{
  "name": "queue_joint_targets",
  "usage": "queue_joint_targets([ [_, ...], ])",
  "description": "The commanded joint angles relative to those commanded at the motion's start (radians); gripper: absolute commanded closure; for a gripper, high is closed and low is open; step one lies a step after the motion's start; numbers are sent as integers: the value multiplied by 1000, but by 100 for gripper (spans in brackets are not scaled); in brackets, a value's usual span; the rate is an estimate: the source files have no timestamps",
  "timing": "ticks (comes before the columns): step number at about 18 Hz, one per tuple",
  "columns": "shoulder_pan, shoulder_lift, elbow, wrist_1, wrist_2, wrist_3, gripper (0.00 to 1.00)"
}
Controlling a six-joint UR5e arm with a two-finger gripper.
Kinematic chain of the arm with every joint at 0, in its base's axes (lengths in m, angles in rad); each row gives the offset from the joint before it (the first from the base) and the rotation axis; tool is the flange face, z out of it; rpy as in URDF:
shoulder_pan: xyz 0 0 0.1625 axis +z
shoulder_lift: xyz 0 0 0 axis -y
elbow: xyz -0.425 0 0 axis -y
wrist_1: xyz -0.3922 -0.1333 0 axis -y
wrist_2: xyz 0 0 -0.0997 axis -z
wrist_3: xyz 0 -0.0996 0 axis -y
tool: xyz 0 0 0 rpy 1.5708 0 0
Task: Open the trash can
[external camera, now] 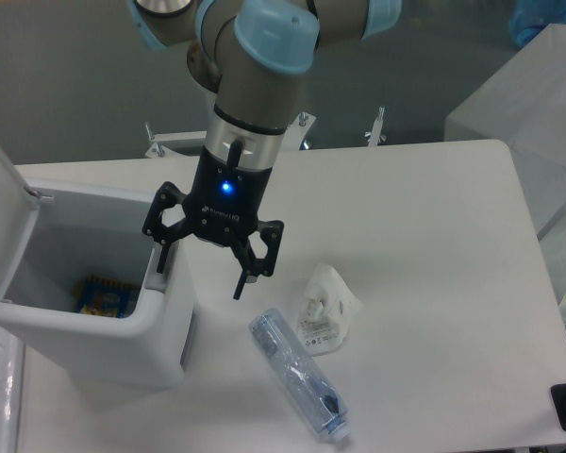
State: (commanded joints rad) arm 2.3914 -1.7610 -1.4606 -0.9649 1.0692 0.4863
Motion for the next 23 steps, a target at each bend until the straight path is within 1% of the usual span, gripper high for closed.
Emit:
queue_joint_targets([
  [2, 32, -23, 31, 0, 3, 3, 0],
  [4, 66, -54, 39, 3, 6, 43, 0],
  [7, 126, -110, 25, 0, 14, 208, 0],
  [10, 176, -126, 2, -3, 38, 398, 0],
  [12, 192, -158, -12, -5, 54, 500, 0],
  [14, 192, -189, -18, -9, 131, 598, 0],
  [17, 190, -230, -50, -38, 331, 800, 0],
  [18, 187, -230, -50, -41, 372, 834, 0],
  [20, 187, -232, -57, -54, 388, 848, 0],
  [23, 184, -238, -76, -51, 408, 848, 0],
])
